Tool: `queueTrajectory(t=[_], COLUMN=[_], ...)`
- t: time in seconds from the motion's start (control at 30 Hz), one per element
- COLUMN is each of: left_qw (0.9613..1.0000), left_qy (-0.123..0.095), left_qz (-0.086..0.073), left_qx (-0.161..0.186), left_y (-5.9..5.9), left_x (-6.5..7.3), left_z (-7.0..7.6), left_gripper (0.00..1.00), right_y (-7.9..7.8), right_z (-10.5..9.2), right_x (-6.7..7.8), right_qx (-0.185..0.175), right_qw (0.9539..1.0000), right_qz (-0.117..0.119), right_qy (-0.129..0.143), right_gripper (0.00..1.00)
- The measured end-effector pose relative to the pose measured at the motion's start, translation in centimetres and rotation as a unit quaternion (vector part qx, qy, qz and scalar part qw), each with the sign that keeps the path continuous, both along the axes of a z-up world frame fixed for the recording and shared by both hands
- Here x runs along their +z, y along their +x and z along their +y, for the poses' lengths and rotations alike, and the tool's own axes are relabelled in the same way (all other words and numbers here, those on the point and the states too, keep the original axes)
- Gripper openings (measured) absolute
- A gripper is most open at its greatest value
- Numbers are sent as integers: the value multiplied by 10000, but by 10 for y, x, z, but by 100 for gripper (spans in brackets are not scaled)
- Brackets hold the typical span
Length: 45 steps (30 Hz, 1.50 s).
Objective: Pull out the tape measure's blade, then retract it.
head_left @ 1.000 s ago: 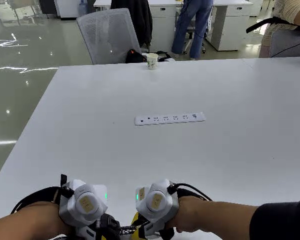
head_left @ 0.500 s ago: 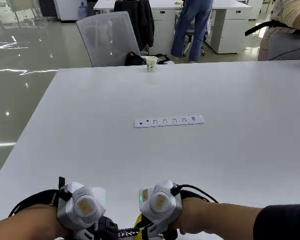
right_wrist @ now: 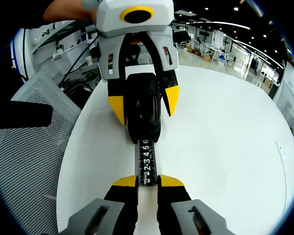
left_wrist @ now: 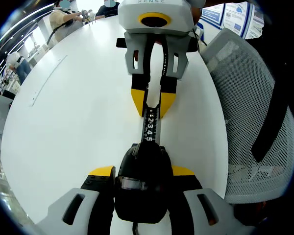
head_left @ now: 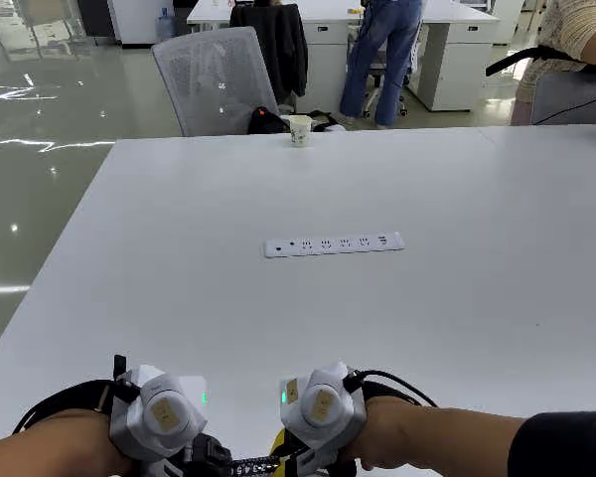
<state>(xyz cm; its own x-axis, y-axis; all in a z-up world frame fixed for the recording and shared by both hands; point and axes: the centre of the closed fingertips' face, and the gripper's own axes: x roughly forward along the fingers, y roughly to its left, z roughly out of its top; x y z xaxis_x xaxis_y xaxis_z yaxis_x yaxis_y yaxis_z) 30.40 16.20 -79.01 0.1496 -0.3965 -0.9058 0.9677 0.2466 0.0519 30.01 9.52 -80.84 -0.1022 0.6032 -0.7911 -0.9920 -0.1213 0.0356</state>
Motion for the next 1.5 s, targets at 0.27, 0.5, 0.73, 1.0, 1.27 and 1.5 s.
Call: queueTrajectory(t=[0.27, 0.5, 0.73, 1.0, 1.27, 1.5], left_qw=[10000, 10000, 10000, 10000, 10000, 10000], left_qy=[-3, 9, 10, 2, 4, -3], left_qz=[3, 9, 8, 6, 6, 2], left_qx=[25, 22, 21, 25, 29, 30], left_y=[0, 0, 0, 1, 0, 0], left_x=[0, 0, 0, 0, 0, 0], left_z=[-1, -1, -2, -2, -3, -3], left_gripper=[37, 37, 37, 37, 37, 37], right_y=[2, 3, 3, 4, 4, 6], right_z=[-8, -14, -19, -23, -29, -33], right_x=[-1, -1, -1, 0, 0, 0], right_qx=[-19, -31, -52, -71, -81, -110], right_qw=[10000, 10000, 10000, 9999, 9999, 9999], right_qz=[-2, -11, -14, -3, 9, 7], right_qy=[-32, -65, -82, -94, -112, -117], right_gripper=[11, 11, 11, 11, 11, 11])
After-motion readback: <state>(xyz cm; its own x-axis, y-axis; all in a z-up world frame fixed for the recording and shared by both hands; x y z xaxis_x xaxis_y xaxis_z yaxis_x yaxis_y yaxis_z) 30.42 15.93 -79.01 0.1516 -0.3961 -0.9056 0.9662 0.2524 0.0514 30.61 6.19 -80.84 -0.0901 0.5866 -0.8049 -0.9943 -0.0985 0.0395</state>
